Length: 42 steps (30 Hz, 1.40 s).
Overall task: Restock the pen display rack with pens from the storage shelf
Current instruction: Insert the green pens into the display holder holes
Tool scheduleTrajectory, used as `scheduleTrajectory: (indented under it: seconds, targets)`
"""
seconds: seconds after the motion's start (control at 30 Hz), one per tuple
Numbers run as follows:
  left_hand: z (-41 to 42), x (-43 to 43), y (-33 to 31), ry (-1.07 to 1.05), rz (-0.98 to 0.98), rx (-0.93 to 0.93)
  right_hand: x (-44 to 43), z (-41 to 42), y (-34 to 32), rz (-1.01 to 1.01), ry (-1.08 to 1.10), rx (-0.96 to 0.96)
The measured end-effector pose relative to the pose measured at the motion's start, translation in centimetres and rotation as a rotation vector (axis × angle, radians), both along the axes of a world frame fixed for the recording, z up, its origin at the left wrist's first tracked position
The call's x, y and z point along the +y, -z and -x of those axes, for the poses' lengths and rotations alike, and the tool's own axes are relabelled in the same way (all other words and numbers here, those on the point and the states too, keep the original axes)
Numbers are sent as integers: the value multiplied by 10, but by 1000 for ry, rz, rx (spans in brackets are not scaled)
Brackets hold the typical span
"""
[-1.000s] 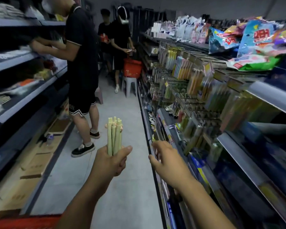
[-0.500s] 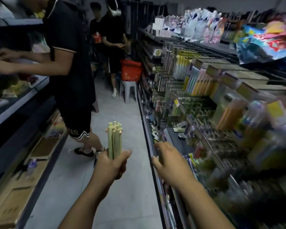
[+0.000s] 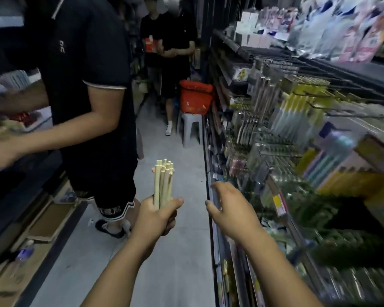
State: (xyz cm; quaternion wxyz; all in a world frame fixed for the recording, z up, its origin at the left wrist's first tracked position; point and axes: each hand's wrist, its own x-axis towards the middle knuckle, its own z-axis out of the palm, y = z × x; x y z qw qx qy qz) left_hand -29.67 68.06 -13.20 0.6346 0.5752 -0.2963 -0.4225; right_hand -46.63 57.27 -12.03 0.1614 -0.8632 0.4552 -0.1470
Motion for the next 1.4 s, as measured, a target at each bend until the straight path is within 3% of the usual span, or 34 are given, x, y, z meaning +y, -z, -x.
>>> scheduleTrajectory:
  seconds: [0.47,0.87,1.1,1.4]
  targets:
    - [-183,-351,9,0,-50,-30,-351,-196,-7,7,-28,-27]
    - [-365,-597,4,-321,-85,-56,-644,-412,-6,5,-306,-66]
    - [-473,-674,-9,-516,-20,26,-746,-571,-21,1,-562,-38]
    - [-670,-742,16,-711,82,39,-805,-809,-2,7,-814,-28]
